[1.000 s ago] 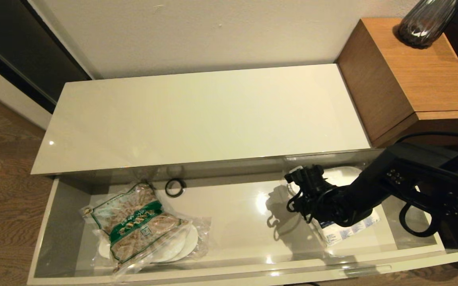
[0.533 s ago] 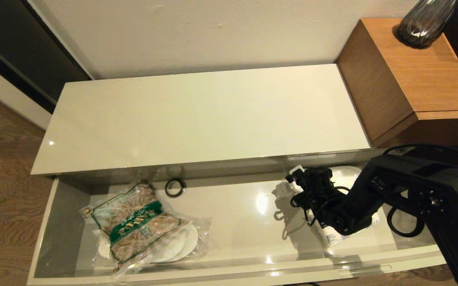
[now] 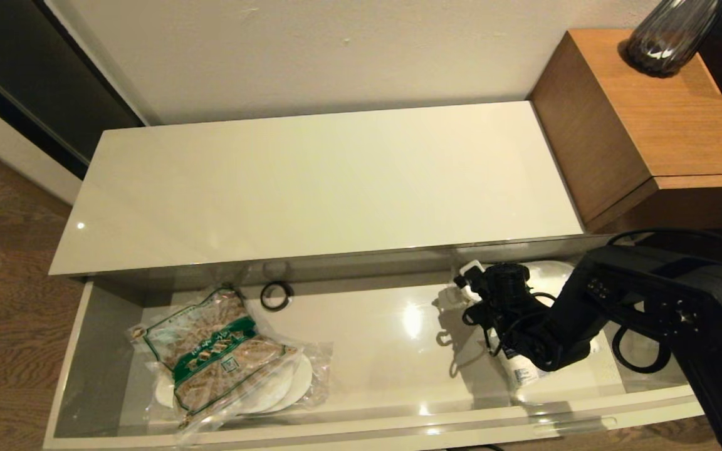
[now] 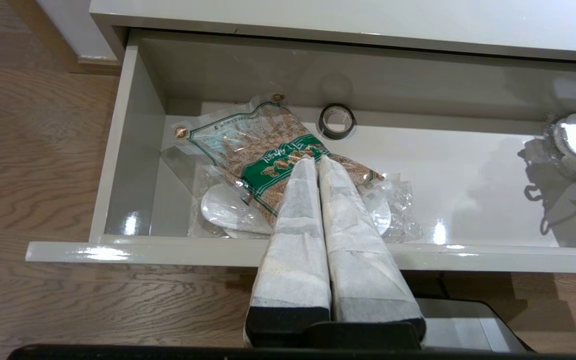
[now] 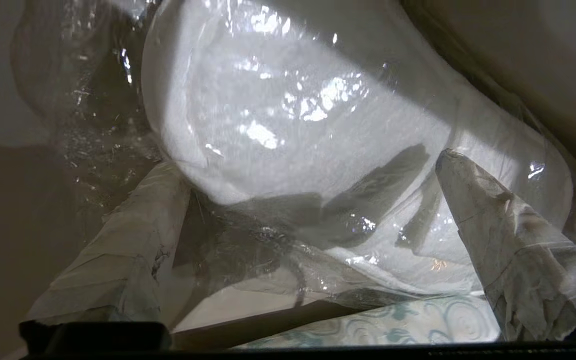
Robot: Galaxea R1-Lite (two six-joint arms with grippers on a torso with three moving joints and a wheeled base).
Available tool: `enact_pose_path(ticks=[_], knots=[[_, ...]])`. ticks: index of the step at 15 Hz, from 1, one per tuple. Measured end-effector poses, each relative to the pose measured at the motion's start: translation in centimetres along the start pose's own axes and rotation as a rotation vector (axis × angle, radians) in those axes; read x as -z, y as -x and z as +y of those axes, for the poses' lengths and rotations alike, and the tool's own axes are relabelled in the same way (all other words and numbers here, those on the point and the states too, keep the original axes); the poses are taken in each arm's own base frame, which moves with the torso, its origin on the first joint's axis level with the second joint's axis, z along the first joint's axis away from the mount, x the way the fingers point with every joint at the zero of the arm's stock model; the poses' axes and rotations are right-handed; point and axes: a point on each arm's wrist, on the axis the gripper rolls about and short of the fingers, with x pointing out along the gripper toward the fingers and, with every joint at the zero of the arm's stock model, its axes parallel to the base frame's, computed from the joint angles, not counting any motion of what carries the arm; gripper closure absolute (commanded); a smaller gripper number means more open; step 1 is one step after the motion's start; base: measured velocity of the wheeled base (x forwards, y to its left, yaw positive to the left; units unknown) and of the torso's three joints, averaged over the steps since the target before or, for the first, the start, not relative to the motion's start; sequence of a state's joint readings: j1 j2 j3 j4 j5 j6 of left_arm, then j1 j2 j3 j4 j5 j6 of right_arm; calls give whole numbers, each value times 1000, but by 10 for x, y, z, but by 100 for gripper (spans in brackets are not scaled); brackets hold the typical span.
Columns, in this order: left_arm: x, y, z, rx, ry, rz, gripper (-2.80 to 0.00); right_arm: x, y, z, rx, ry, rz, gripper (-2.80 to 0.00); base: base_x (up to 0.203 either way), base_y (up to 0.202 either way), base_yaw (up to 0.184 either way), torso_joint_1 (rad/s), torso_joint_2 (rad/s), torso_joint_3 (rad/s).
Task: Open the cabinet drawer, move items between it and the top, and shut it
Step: Take out the disposable slippers from the drawer
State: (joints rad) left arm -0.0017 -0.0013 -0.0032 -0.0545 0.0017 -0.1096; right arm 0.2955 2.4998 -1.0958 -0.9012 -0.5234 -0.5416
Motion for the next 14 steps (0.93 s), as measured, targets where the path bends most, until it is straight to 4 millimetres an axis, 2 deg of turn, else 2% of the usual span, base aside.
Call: enact_pose_path(ticks=[1, 7, 14], knots=[[0, 0, 0, 0, 0, 0, 0, 0, -2, -2, 5, 2, 4, 0, 0, 0, 0, 0, 0, 0], [0, 0, 0, 0, 0, 0, 0, -5, -13, -16, 8, 6, 39, 0, 0, 0, 0, 0, 0, 0], [0, 0, 0, 0, 0, 0, 0, -27, -12, -40, 34, -24, 26, 0, 0, 0, 0, 0, 0, 0]])
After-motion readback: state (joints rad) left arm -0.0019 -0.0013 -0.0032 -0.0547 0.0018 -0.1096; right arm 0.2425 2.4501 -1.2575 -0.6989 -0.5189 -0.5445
